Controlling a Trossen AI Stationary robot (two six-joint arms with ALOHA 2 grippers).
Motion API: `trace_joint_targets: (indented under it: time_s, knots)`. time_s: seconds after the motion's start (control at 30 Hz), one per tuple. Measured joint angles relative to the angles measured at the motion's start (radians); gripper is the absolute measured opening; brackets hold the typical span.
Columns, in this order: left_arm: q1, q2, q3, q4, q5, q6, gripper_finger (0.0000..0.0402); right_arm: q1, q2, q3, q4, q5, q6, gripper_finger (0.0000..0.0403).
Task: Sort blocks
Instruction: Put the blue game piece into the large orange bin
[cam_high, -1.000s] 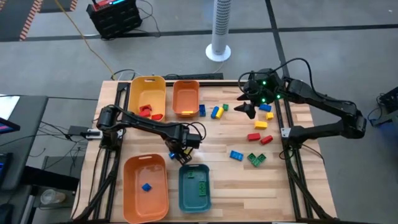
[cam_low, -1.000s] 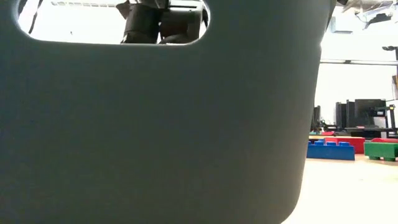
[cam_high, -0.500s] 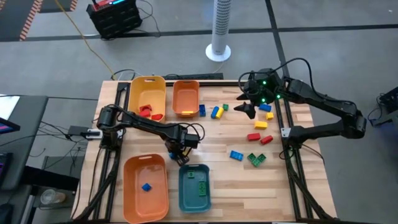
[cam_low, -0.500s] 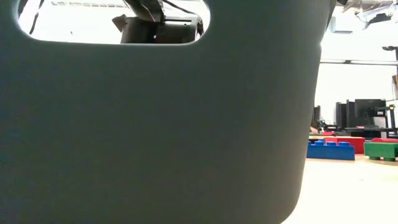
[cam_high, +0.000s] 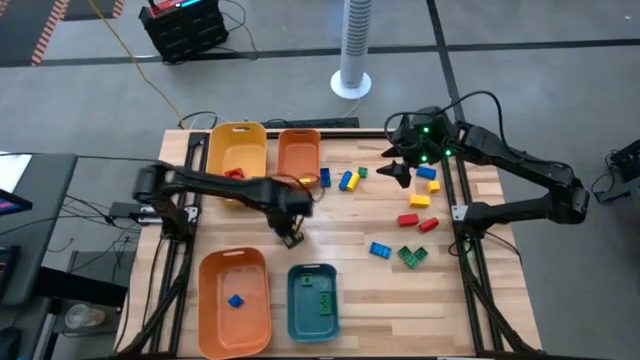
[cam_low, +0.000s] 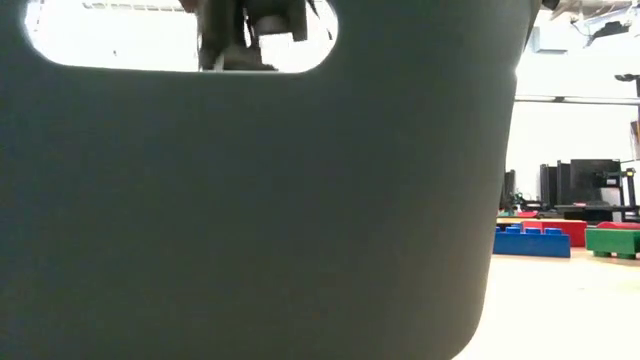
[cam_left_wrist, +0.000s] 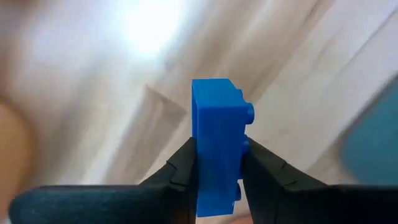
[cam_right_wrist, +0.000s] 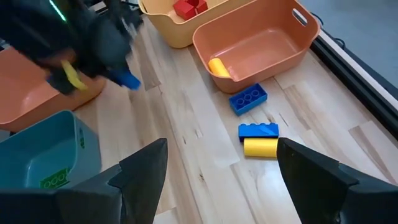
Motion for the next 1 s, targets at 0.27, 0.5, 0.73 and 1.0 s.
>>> trace_joint_targets:
  time_s: [0.27,0.5,0.73,1.0]
  knots:
    - [-0.164,-0.324,0.005,0.039,-0.137,-0.145,0.0082,-0.048,0.0,0.0,-0.001,0.002,-0.038,0.0311]
    - [-0.463,-0.394,0.004,0.132,-0.216,-0.372,0.0082,-0.087,0.012,0.001,-0.001,0.002,-0.068,0.0311]
    - [-0.686,-0.28,0.002,0.019,-0.122,-0.728,0.0082,-0.091,0.014,0.001,0.007,0.002,-0.102,0.0311]
    - [-0.74,-0.183,0.002,-0.003,0.049,-0.901,0.0082,-0.09,0.014,0.001,0.009,0.002,-0.103,0.0311]
